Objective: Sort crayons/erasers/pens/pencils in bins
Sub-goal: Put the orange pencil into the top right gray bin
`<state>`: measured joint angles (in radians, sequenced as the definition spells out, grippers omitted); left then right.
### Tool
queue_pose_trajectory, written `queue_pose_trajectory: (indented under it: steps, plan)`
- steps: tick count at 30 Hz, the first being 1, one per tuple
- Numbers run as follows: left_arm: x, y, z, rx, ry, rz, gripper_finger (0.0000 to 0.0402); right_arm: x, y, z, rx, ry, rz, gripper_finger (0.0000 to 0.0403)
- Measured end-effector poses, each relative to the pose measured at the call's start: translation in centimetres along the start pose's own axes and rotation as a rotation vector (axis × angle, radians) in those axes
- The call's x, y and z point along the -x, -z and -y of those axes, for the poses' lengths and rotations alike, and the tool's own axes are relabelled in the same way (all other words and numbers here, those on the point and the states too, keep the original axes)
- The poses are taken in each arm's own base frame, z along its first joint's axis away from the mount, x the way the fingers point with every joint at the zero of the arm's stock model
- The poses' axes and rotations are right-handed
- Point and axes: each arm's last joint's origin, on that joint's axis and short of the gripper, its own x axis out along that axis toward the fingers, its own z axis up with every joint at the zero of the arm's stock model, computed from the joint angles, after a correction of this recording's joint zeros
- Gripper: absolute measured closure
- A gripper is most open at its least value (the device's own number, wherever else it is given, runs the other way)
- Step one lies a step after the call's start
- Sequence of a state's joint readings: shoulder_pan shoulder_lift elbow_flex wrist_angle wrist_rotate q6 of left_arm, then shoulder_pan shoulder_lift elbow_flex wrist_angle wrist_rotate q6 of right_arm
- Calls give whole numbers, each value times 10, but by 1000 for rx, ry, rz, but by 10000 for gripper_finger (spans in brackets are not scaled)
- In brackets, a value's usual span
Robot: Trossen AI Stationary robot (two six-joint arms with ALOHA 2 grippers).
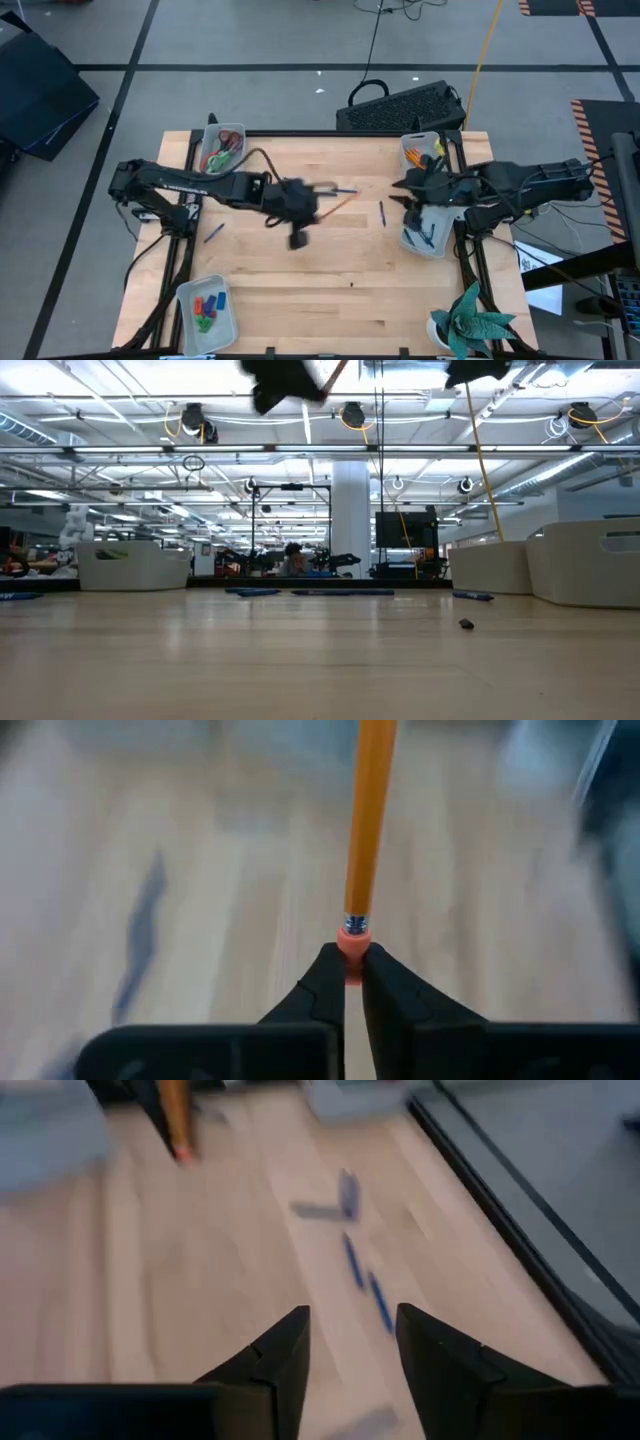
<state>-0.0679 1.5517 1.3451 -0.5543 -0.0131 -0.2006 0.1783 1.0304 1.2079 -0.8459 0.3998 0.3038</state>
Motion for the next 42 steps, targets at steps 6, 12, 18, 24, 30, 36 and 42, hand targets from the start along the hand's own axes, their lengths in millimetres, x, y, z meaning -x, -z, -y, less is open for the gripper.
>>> queue_pose_trajectory:
  steps: [6, 12, 18, 24, 30, 36, 42]
  plan:
    - [16, -49, -3, 77, 35, 456, 379, -28, -14, -19, -118, -195, 394, 210]
    - [19, -65, -13, 76, 32, 627, 383, -33, -31, -26, -188, -279, 634, 200]
    - [13, -69, -16, 80, 19, 678, 378, -40, -34, -20, -216, -206, 649, 222]
    - [13, -70, -14, 85, 30, 692, 380, -37, -38, -20, -190, -205, 697, 242]
    - [15, -72, -13, 76, 41, 712, 376, -23, -42, -15, -182, -187, 787, 247]
    - [16, -73, -11, 30, 51, 724, 377, -18, -44, -12, -181, -157, 818, 238]
    - [15, -74, -11, -32, 43, 738, 371, -35, -43, -17, -178, -212, 756, 246]
